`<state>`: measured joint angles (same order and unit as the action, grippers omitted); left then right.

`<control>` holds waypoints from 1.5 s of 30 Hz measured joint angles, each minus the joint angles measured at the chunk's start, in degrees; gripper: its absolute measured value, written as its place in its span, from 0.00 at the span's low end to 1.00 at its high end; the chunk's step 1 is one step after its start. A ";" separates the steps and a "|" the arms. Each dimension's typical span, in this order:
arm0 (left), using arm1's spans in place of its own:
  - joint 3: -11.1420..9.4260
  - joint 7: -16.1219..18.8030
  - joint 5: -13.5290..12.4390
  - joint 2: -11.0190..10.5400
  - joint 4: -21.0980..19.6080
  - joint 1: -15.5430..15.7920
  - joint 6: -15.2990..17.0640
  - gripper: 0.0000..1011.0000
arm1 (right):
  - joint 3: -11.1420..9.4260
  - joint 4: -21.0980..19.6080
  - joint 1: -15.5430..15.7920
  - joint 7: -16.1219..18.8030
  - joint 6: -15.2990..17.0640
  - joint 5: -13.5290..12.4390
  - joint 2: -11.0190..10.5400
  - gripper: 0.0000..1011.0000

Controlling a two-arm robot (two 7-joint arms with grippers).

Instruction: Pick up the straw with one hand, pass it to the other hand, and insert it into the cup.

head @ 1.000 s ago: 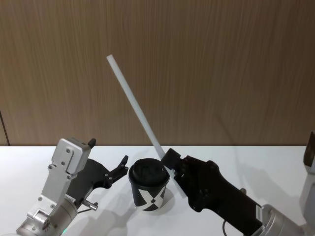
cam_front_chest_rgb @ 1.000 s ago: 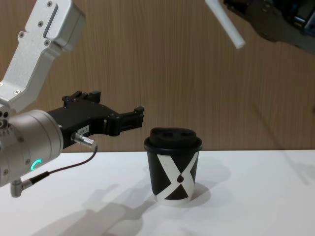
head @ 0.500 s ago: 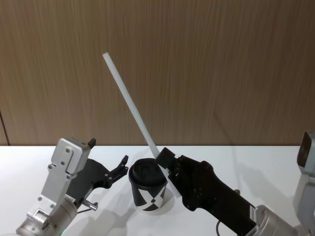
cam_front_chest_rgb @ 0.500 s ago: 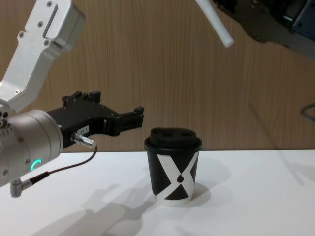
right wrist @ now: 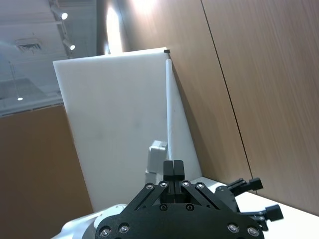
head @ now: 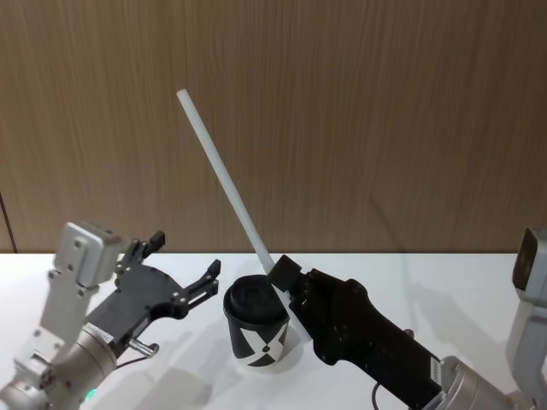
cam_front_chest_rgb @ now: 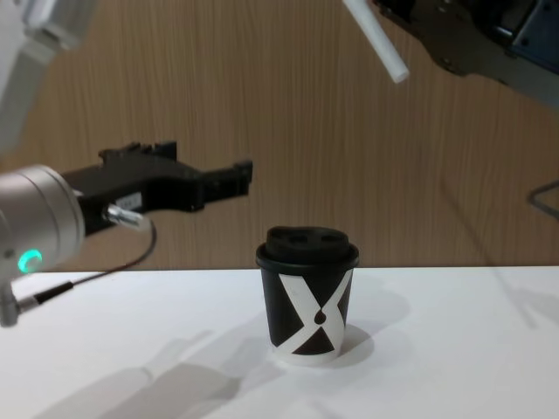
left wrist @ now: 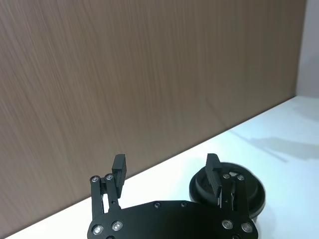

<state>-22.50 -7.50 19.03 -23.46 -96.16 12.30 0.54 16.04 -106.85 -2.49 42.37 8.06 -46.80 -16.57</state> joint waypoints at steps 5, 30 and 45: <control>1.63 -3.04 3.10 -1.29 -1.84 -0.59 0.38 0.99 | 0.06 0.00 -0.02 -0.07 0.00 -0.03 0.03 0.01; 9.72 -15.72 19.76 -6.07 -8.72 -4.98 3.40 0.99 | 0.16 0.00 -0.03 -0.24 0.00 -0.11 0.11 0.01; 12.31 -22.35 30.11 -7.54 -10.63 -5.92 6.34 0.99 | 0.16 0.00 -0.03 -0.23 0.00 -0.11 0.11 0.01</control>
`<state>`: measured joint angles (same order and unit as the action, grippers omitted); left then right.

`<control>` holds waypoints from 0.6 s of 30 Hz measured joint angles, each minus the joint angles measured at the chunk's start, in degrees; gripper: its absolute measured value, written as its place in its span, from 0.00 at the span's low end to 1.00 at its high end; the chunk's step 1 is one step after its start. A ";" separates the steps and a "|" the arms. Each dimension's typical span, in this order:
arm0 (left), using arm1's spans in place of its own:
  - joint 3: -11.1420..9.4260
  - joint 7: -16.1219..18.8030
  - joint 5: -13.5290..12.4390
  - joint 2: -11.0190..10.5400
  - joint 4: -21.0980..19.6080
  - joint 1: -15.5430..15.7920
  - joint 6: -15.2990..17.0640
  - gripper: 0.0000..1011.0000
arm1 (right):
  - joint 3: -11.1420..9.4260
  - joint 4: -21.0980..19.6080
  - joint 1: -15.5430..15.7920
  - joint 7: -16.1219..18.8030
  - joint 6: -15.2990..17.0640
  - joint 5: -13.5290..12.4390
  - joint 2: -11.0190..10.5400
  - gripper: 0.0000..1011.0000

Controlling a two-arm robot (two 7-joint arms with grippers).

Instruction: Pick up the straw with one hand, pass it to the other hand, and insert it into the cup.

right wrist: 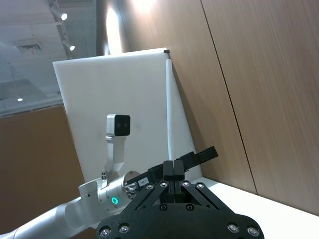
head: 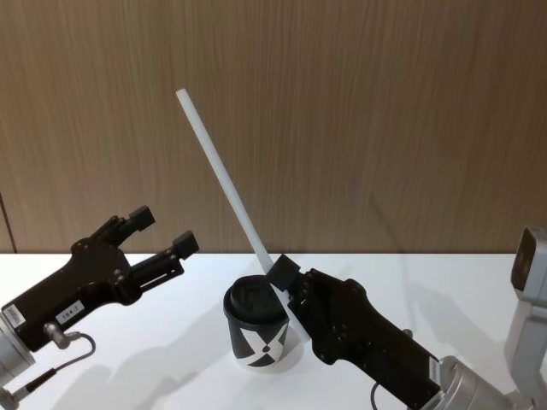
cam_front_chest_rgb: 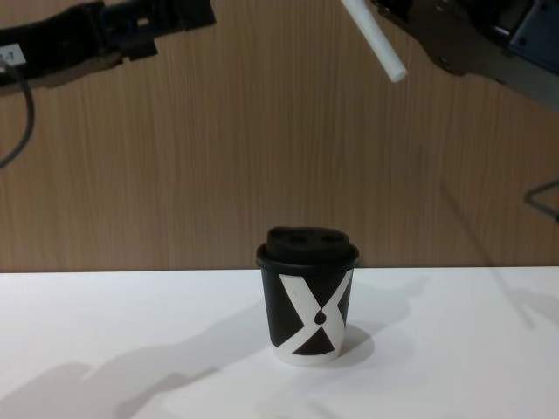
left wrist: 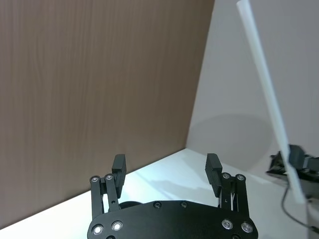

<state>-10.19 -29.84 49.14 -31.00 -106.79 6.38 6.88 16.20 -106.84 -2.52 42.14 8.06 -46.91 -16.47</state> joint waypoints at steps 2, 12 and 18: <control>0.10 -0.54 0.80 -0.10 -0.07 0.01 0.29 0.99 | 0.00 0.00 0.00 0.00 0.00 0.00 0.00 0.01; 0.26 -4.92 5.67 -0.87 0.17 0.77 1.95 0.99 | 0.00 0.00 0.00 0.00 0.00 0.01 0.00 0.01; -0.25 -8.10 7.79 -1.40 0.79 1.59 2.62 0.99 | 0.00 0.00 0.00 0.00 0.00 0.01 0.00 0.01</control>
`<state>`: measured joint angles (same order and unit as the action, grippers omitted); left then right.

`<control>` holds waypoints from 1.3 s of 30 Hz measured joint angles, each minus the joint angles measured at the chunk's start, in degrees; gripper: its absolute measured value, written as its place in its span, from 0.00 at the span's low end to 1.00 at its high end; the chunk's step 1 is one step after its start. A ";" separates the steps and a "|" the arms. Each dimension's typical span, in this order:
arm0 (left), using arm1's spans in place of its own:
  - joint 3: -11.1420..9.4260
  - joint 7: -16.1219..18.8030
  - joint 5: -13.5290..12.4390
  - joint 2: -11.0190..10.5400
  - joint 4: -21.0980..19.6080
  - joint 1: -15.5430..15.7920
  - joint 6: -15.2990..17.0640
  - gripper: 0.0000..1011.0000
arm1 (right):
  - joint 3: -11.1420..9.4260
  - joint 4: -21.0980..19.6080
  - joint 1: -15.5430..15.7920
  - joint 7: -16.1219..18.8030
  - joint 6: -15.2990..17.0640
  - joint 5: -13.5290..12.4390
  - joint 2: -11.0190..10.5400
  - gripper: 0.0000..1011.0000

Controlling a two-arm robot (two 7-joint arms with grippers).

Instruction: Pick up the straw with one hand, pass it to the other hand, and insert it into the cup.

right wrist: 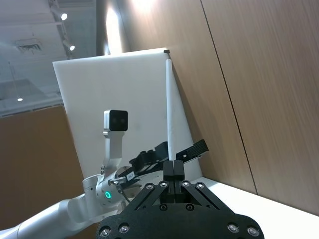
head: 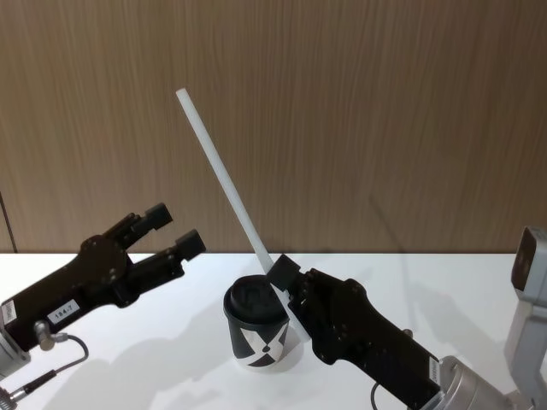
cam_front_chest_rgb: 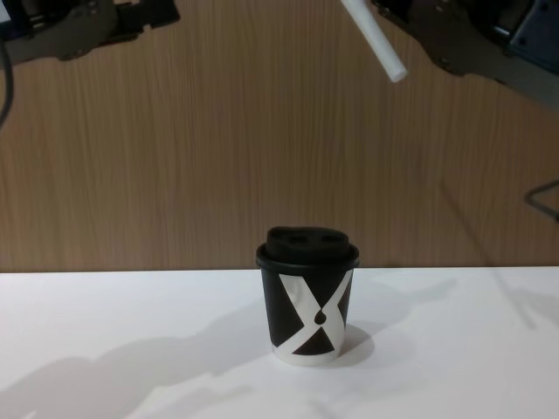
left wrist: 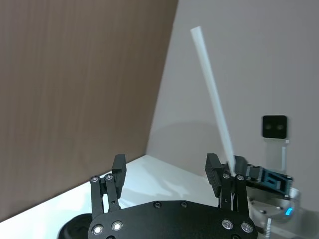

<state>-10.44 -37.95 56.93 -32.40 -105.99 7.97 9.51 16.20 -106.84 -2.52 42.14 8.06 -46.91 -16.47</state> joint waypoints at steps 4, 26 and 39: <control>-0.42 -2.22 1.32 -0.27 0.40 0.51 0.33 0.99 | 0.00 0.00 0.00 0.00 0.00 0.00 0.00 0.01; -1.72 -8.83 9.01 0.53 0.95 2.24 1.55 0.99 | 0.00 0.00 0.00 0.00 0.00 0.00 0.00 0.01; -1.66 -9.13 13.41 1.80 1.07 3.12 2.61 0.99 | 0.00 0.00 0.00 0.00 0.00 0.00 0.00 0.01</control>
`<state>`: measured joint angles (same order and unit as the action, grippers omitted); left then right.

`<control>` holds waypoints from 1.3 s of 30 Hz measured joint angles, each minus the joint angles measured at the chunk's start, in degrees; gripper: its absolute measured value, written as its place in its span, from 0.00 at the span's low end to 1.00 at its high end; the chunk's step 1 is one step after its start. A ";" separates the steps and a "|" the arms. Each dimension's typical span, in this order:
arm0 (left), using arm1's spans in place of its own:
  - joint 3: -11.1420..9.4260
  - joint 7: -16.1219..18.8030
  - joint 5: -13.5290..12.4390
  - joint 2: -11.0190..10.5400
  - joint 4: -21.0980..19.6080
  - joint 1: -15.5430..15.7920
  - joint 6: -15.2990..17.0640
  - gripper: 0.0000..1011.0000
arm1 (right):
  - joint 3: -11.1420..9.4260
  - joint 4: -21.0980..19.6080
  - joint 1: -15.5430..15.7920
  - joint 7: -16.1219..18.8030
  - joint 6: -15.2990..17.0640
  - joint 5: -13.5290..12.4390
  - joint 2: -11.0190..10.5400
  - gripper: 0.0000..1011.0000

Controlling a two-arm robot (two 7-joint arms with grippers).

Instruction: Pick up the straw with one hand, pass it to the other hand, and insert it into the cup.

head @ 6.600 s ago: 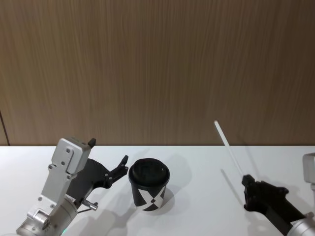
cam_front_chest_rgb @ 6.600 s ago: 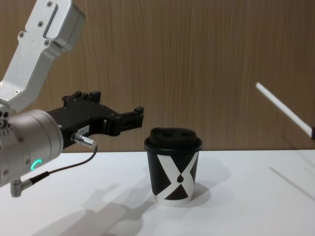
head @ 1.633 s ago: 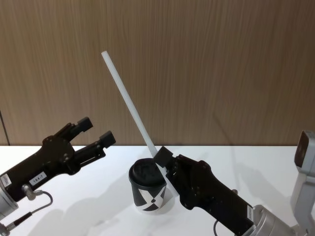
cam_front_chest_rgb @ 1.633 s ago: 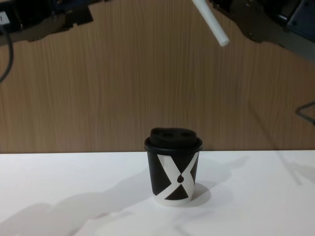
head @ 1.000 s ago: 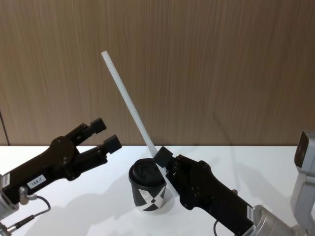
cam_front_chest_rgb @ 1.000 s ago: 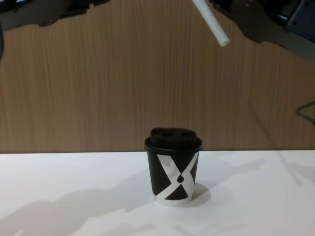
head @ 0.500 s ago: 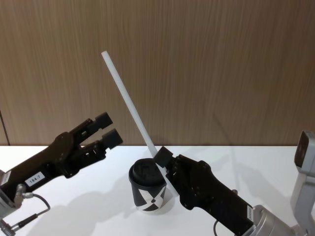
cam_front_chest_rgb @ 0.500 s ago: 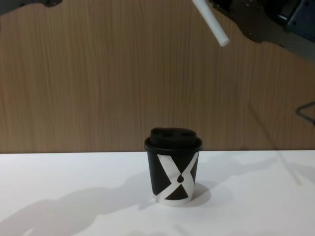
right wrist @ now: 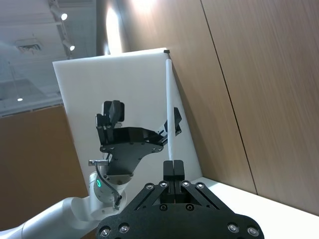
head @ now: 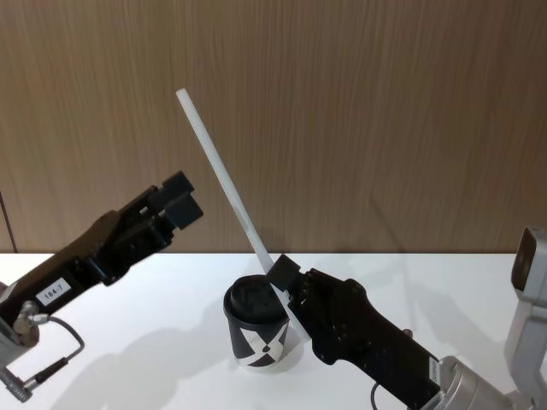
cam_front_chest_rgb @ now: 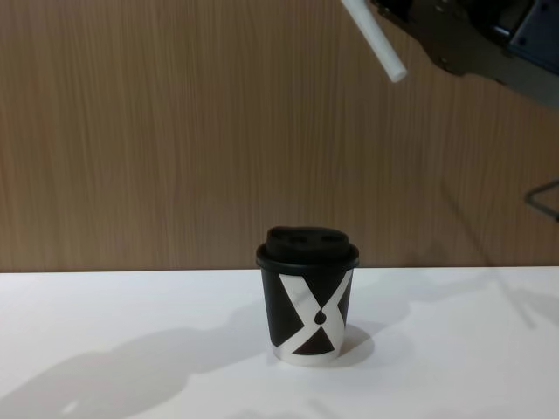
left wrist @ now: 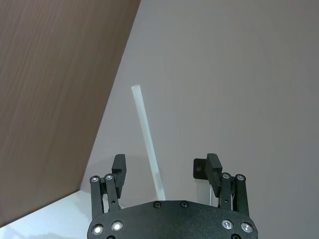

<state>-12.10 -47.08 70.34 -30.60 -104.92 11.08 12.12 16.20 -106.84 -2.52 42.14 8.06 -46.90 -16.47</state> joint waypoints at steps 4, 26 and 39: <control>-0.14 -0.01 1.57 0.37 0.00 0.24 0.52 0.99 | 0.00 0.00 0.00 0.00 0.00 0.00 0.00 0.01; -2.37 0.24 5.44 1.62 1.14 2.31 2.14 0.99 | 0.00 0.00 0.00 0.00 0.00 0.00 0.00 0.01; -4.05 0.34 5.77 1.96 2.75 3.95 2.32 0.99 | 0.00 0.00 0.00 0.00 0.00 0.00 0.00 0.01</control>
<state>-16.16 -46.74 76.11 -28.63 -102.17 15.03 14.44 16.20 -106.84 -2.52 42.15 8.06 -46.90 -16.47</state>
